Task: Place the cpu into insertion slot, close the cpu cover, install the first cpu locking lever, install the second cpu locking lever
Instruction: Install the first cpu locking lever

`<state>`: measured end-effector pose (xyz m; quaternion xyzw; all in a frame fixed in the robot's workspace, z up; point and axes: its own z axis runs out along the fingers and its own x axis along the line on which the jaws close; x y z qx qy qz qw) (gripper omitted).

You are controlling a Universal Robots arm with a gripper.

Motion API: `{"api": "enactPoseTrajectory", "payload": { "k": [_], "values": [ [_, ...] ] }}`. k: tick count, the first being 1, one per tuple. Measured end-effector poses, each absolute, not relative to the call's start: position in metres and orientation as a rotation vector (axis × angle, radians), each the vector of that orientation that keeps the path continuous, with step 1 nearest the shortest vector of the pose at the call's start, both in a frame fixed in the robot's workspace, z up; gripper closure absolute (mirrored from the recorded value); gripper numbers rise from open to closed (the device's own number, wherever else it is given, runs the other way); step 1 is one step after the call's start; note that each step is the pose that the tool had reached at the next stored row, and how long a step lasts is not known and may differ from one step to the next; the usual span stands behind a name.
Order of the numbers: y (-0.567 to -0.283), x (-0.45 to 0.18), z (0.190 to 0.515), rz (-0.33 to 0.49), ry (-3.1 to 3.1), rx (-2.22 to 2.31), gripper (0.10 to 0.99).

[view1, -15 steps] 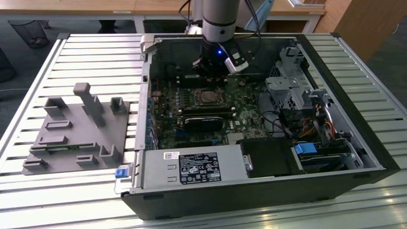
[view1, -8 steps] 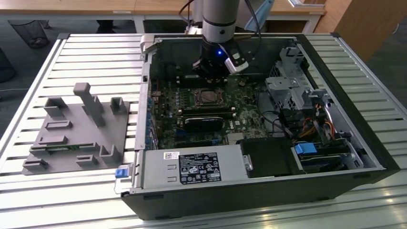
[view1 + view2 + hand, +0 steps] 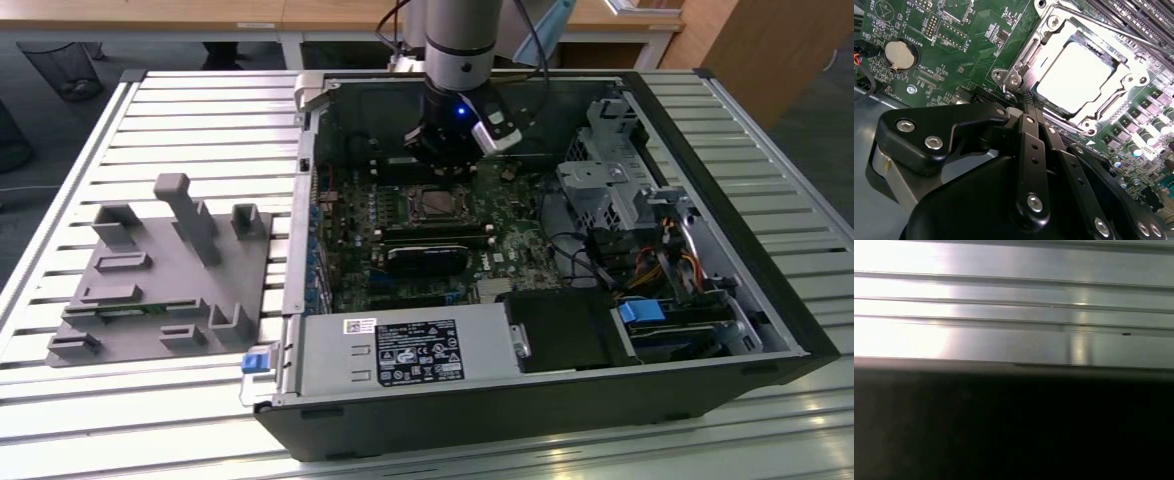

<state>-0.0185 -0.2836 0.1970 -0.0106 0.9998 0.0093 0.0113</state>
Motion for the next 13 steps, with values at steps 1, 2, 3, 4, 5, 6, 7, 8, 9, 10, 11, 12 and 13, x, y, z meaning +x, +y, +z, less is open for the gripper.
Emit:
{"api": "enactPoseTrajectory", "payload": {
  "k": [1, 2, 3, 4, 5, 6, 7, 8, 9, 10, 11, 12, 13],
  "values": [
    [-0.2835, -0.0182, 0.1969, 0.030, 3.119, -0.033, 0.980],
    [-0.2834, -0.0179, 0.1968, 0.031, 3.118, -0.033, 0.980],
    [-0.2832, -0.0176, 0.1967, 0.032, 3.118, -0.033, 0.980],
    [-0.2832, -0.0174, 0.1967, 0.034, 3.118, -0.033, 0.980],
    [-0.2832, -0.0173, 0.1967, 0.036, 3.118, -0.033, 0.980],
    [-0.2831, -0.0173, 0.1967, 0.039, 3.118, -0.033, 0.980],
    [-0.2832, -0.0173, 0.1967, 0.042, 3.118, -0.033, 0.980],
    [-0.2832, -0.0173, 0.1967, 0.046, 3.118, -0.033, 0.980],
    [-0.2832, -0.0172, 0.1967, 0.050, 3.118, -0.033, 0.980],
    [-0.2832, -0.0172, 0.1967, 0.055, 3.118, -0.033, 0.980],
    [-0.2832, -0.0172, 0.1967, 0.059, 3.118, -0.033, 0.980],
    [-0.2831, -0.0172, 0.1967, 0.064, 3.117, -0.033, 0.980],
    [-0.2831, -0.0173, 0.1967, 0.068, 3.117, -0.033, 0.980]
  ]
}}
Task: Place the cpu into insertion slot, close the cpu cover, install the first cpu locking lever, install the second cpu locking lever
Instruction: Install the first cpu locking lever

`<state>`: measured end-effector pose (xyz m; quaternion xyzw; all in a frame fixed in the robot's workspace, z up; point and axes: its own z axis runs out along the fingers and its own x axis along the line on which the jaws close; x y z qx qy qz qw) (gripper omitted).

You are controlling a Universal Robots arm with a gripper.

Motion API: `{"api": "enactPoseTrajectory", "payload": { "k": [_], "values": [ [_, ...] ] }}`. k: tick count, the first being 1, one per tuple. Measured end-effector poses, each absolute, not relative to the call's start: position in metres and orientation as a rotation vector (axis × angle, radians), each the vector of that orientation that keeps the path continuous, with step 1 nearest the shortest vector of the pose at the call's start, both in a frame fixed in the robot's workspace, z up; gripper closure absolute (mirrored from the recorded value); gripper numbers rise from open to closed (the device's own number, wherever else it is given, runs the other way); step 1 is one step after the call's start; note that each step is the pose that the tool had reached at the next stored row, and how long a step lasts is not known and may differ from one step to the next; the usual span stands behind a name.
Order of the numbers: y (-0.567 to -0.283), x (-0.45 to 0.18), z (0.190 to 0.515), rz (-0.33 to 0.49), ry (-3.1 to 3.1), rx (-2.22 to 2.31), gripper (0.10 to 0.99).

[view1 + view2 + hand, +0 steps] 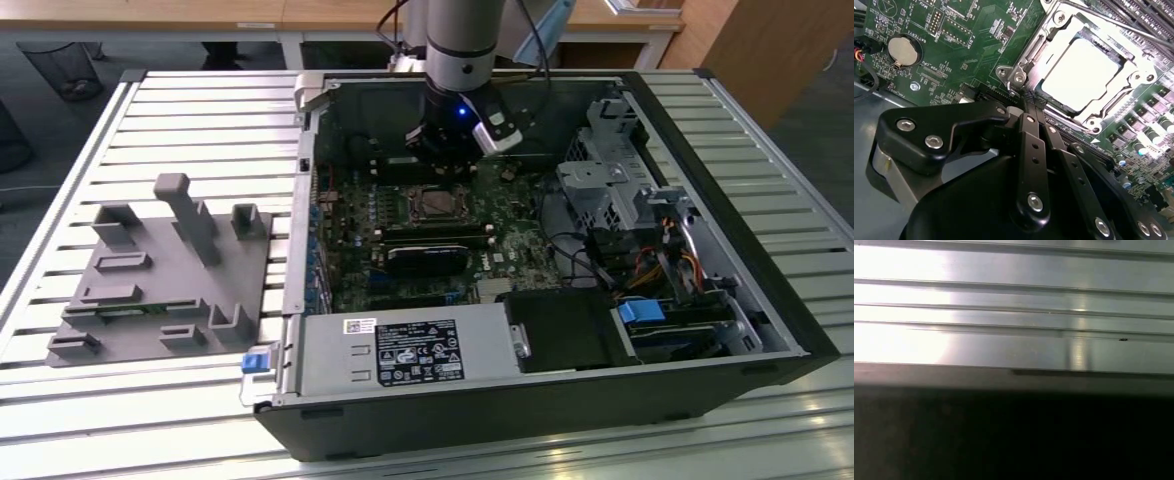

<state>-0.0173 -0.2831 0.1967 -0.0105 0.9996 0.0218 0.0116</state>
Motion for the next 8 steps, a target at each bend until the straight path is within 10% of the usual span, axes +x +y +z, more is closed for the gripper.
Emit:
{"api": "enactPoseTrajectory", "payload": {
  "k": [8],
  "values": [
    [-0.2831, -0.0173, 0.2034, 0.077, 3.117, -0.033, 0.980]
  ]
}}
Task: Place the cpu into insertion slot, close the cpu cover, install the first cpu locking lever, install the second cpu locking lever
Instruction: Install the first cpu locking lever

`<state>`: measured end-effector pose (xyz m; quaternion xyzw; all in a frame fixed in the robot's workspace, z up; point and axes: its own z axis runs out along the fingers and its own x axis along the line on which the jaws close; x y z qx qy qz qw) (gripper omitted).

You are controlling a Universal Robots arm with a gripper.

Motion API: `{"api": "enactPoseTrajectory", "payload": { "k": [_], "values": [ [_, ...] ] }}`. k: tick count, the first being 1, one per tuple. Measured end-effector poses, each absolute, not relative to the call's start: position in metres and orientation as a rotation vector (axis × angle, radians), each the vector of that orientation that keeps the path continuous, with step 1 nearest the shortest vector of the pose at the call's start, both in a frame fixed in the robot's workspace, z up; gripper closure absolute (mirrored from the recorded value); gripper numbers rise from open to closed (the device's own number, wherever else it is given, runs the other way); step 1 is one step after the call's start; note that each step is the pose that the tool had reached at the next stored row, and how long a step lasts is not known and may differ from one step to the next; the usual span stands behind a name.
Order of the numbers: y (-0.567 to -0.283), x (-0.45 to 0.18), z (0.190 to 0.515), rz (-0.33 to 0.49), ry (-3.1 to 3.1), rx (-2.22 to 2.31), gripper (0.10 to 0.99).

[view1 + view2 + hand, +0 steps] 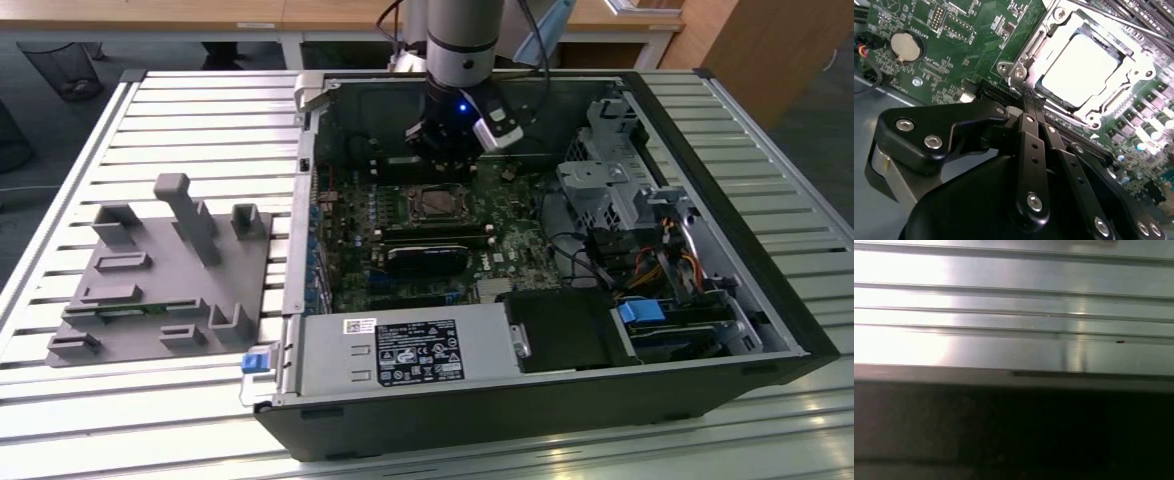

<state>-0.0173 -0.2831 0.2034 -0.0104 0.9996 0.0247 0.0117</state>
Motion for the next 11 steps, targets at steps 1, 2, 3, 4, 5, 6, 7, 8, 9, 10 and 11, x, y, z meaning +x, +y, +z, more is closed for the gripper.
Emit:
{"api": "enactPoseTrajectory", "payload": {
  "k": [1, 2, 3, 4, 5, 6, 7, 8, 9, 10, 11],
  "values": [
    [-0.2831, -0.0172, 0.2056, 0.077, 3.117, -0.032, 0.980],
    [-0.2832, -0.0173, 0.2082, 0.077, 3.117, -0.033, 0.980],
    [-0.2832, -0.0173, 0.2103, 0.077, 3.117, -0.033, 0.980],
    [-0.2832, -0.0173, 0.2117, 0.077, 3.117, -0.033, 0.980],
    [-0.2831, -0.0172, 0.2121, 0.077, 3.117, -0.033, 0.980],
    [-0.2831, -0.0172, 0.2120, 0.077, 3.117, -0.033, 0.980],
    [-0.2833, -0.0172, 0.2120, 0.077, 3.117, -0.033, 0.980],
    [-0.2835, -0.0173, 0.2121, 0.077, 3.117, -0.033, 0.980],
    [-0.2837, -0.0172, 0.2121, 0.077, 3.117, -0.033, 0.980],
    [-0.2839, -0.0172, 0.2121, 0.077, 3.117, -0.033, 0.980],
    [-0.2841, -0.0172, 0.2121, 0.077, 3.117, -0.033, 0.980]
  ]
}}
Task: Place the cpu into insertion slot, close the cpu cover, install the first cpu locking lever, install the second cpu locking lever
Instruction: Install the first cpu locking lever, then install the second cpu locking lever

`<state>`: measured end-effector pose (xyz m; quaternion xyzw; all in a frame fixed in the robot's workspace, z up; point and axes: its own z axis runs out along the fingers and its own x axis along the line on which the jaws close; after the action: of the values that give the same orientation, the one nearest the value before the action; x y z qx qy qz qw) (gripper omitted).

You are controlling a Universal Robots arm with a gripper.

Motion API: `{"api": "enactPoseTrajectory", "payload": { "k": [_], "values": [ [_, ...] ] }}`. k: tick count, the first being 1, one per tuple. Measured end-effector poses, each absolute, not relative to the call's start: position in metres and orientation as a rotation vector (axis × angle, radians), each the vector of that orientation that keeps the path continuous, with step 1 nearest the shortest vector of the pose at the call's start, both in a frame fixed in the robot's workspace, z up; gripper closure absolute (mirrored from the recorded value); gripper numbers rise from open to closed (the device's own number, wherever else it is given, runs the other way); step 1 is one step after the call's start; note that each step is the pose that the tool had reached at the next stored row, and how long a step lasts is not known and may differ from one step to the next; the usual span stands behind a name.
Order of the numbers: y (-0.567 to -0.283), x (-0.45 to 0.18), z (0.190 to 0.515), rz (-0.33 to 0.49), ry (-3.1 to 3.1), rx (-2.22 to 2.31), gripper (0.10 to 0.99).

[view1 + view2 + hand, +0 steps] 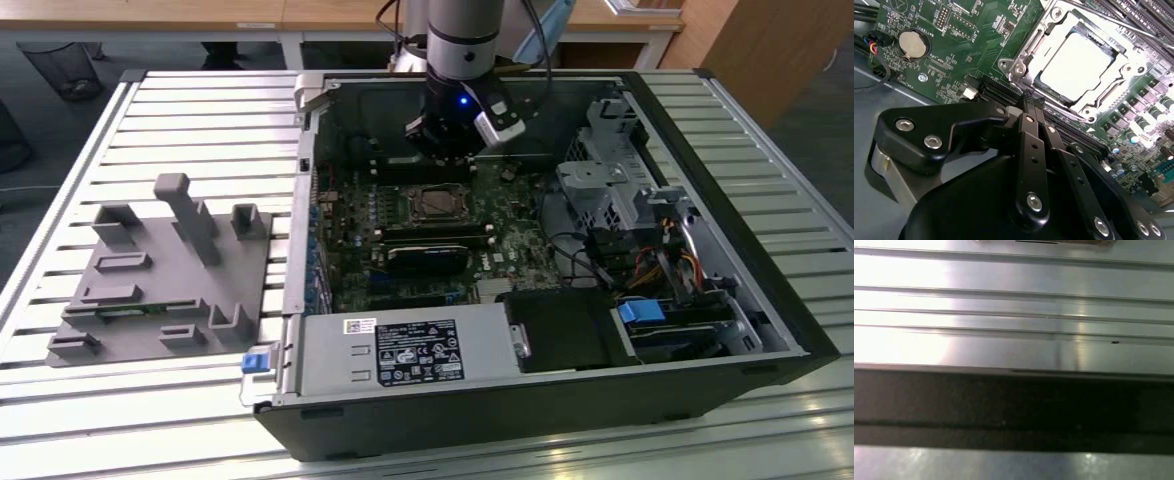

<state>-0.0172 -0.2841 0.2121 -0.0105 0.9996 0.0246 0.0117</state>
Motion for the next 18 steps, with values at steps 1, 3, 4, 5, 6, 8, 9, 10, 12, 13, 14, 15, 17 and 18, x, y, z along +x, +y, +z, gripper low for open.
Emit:
{"api": "enactPoseTrajectory", "payload": {
  "k": [1, 3, 4, 5, 6, 8, 9, 10, 12, 13, 14, 15, 17, 18],
  "values": [
    [-0.2844, -0.0172, 0.2121, 0.076, 3.117, -0.033, 0.980],
    [-0.2851, -0.0172, 0.2121, 0.077, 3.117, -0.033, 0.980],
    [-0.2855, -0.0172, 0.2121, 0.077, 3.117, -0.033, 0.980],
    [-0.2859, -0.0172, 0.2121, 0.077, 3.117, -0.033, 0.980],
    [-0.2863, -0.0172, 0.2121, 0.077, 3.117, -0.033, 0.980],
    [-0.2867, -0.0172, 0.2120, 0.077, 3.117, -0.032, 0.980],
    [-0.2869, -0.0172, 0.2121, 0.077, 3.117, -0.033, 0.980],
    [-0.2875, -0.0172, 0.2121, 0.077, 3.117, -0.033, 0.980],
    [-0.2878, -0.0172, 0.2121, 0.077, 3.117, -0.033, 0.980],
    [-0.2879, -0.0172, 0.2121, 0.077, 3.117, -0.033, 0.980],
    [-0.2881, -0.0172, 0.2121, 0.077, 3.117, -0.033, 0.980],
    [-0.2882, -0.0172, 0.2121, 0.077, 3.117, -0.033, 0.980],
    [-0.2887, -0.0172, 0.2121, 0.077, 3.117, -0.033, 0.980],
    [-0.2890, -0.0172, 0.2121, 0.076, 3.117, -0.033, 0.980]
  ]
}}
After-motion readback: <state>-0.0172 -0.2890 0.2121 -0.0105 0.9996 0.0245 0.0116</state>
